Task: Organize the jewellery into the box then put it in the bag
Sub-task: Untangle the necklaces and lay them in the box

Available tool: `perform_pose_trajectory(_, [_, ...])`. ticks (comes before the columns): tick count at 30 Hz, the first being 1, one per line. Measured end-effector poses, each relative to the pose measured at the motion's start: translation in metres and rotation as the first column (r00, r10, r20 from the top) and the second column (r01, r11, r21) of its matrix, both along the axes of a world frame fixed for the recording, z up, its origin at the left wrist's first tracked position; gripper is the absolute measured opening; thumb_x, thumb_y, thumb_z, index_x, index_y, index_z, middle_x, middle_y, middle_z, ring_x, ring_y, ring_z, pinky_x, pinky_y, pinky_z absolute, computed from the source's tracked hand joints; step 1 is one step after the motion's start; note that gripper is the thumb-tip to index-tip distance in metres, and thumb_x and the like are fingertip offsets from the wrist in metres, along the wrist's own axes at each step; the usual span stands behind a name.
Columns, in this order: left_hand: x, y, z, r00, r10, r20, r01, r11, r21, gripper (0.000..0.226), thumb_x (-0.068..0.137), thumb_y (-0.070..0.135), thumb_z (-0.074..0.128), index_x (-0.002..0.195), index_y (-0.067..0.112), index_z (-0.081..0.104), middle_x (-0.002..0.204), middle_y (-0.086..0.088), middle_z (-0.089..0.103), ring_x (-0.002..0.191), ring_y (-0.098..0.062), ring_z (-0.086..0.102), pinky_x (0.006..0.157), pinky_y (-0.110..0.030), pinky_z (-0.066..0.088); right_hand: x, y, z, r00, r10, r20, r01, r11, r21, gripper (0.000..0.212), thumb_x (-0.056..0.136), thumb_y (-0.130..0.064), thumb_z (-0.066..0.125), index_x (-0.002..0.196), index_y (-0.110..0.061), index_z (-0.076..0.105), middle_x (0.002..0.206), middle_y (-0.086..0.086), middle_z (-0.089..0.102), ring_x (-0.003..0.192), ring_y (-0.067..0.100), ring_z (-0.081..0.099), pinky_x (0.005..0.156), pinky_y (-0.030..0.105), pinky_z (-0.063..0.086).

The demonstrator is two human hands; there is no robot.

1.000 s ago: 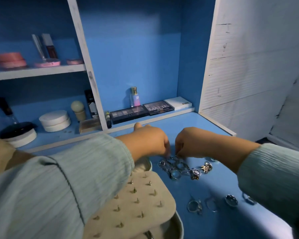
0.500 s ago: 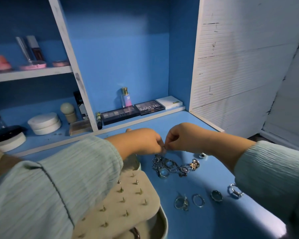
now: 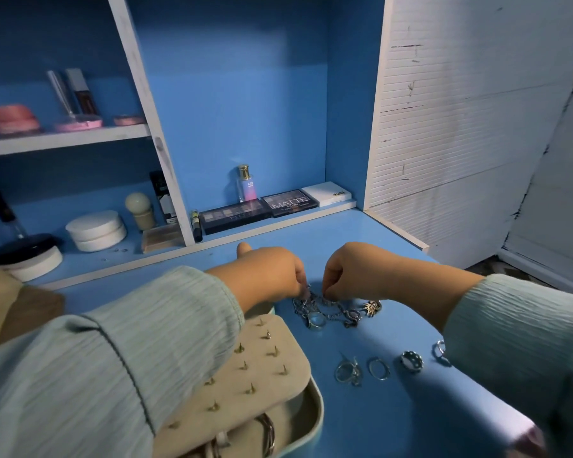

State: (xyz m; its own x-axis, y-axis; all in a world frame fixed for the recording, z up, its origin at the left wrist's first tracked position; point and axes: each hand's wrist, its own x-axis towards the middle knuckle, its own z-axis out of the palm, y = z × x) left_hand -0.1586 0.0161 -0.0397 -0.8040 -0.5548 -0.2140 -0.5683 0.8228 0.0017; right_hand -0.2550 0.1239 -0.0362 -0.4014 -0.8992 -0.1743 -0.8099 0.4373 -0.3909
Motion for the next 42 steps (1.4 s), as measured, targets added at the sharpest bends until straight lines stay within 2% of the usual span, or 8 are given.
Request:
perform_pose_trajectory(6, [0.001, 0.000, 0.000, 1.000, -0.016, -0.020, 0.016, 1.000, -0.009, 0.014, 0.090, 0.049, 0.054, 0.086, 0.035, 0.056, 0.085, 0.017, 0.053, 0.098, -0.011, 0.047, 0.092, -0.038, 0.020, -0.015, 0.008, 0.012, 0.997, -0.072, -0.007, 0.072, 0.996, -0.058, 0.007, 0.083, -0.019, 0.065, 0.088, -0.018, 0.071, 0.071, -0.009, 0.059, 0.051, 0.004, 0.046, 0.039, 0.010, 0.036])
perform_pose_trajectory(15, [0.005, -0.006, 0.006, 0.993, 0.075, -0.094, -0.070, 0.996, 0.059, 0.016, 0.094, 0.046, 0.046, 0.090, 0.034, 0.055, 0.103, 0.018, 0.060, 0.099, -0.008, 0.048, 0.089, -0.036, 0.022, -0.015, 0.009, -0.004, 0.986, -0.081, -0.144, 0.086, 0.996, 0.025, 0.016, 0.087, -0.019, 0.056, 0.096, -0.017, 0.069, 0.095, 0.001, 0.066, 0.081, 0.018, 0.058, 0.057, 0.022, 0.044])
perform_pose_trajectory(19, [0.006, -0.006, 0.015, 0.987, 0.113, -0.113, -0.106, 0.992, 0.068, 0.024, 0.094, 0.047, 0.045, 0.076, 0.033, 0.052, 0.096, 0.020, 0.060, 0.098, -0.008, 0.050, 0.091, -0.034, 0.029, -0.007, 0.003, -0.004, 0.992, -0.052, -0.117, 0.056, 0.998, 0.033, 0.015, 0.083, -0.031, 0.065, 0.084, -0.017, 0.071, 0.073, -0.003, 0.062, 0.074, 0.016, 0.056, 0.054, 0.020, 0.042])
perform_pose_trajectory(24, [0.012, -0.009, 0.021, 0.976, 0.141, -0.169, -0.116, 0.982, 0.148, 0.025, 0.093, 0.045, 0.047, 0.074, 0.031, 0.051, 0.099, 0.018, 0.061, 0.101, -0.012, 0.055, 0.100, -0.038, 0.038, 0.003, -0.006, -0.005, 0.983, -0.037, -0.180, 0.051, 0.996, 0.074, 0.024, 0.084, -0.029, 0.064, 0.096, -0.008, 0.069, 0.092, 0.006, 0.065, 0.077, 0.019, 0.053, 0.062, 0.024, 0.044])
perform_pose_trajectory(26, [0.015, -0.010, 0.023, 0.971, 0.152, -0.184, -0.124, 0.980, 0.157, 0.026, 0.094, 0.045, 0.046, 0.074, 0.030, 0.052, 0.097, 0.016, 0.061, 0.094, -0.014, 0.054, 0.099, -0.038, 0.039, 0.004, -0.007, -0.005, 0.981, -0.032, -0.189, 0.049, 0.995, 0.087, 0.022, 0.083, -0.027, 0.063, 0.089, -0.006, 0.066, 0.081, 0.005, 0.059, 0.070, 0.019, 0.050, 0.058, 0.024, 0.042])
perform_pose_trajectory(31, [0.023, -0.009, 0.027, 0.972, 0.158, -0.175, -0.124, 0.974, 0.192, 0.021, 0.093, 0.045, 0.048, 0.079, 0.031, 0.055, 0.106, 0.015, 0.063, 0.096, -0.012, 0.055, 0.097, -0.035, 0.043, 0.004, -0.004, 0.011, 0.998, -0.064, -0.030, 0.064, 0.998, 0.002, 0.023, 0.083, -0.022, 0.063, 0.096, -0.005, 0.070, 0.076, 0.001, 0.058, 0.067, 0.015, 0.051, 0.052, 0.017, 0.039])
perform_pose_trajectory(36, [0.025, 0.000, 0.029, 0.965, 0.160, -0.209, -0.100, 0.957, 0.271, 0.019, 0.092, 0.037, 0.053, 0.098, 0.024, 0.066, 0.105, 0.008, 0.064, 0.074, -0.007, 0.052, 0.062, -0.021, 0.041, 0.002, 0.006, 0.032, 0.970, -0.129, 0.207, 0.156, 0.980, -0.120, 0.012, 0.083, -0.021, 0.061, 0.082, -0.013, 0.071, 0.072, 0.000, 0.063, 0.062, 0.013, 0.046, 0.053, 0.018, 0.037])
perform_pose_trajectory(42, [0.015, 0.012, 0.030, 0.973, 0.168, -0.157, -0.116, 0.947, 0.298, 0.029, 0.095, 0.034, 0.048, 0.111, 0.018, 0.067, 0.115, 0.002, 0.065, 0.109, -0.018, 0.057, 0.092, -0.027, 0.043, -0.001, 0.015, 0.049, 0.898, -0.120, 0.424, 0.247, 0.934, -0.257, 0.013, 0.086, -0.014, 0.056, 0.073, -0.014, 0.061, 0.077, -0.001, 0.073, 0.065, 0.009, 0.054, 0.055, 0.021, 0.039])
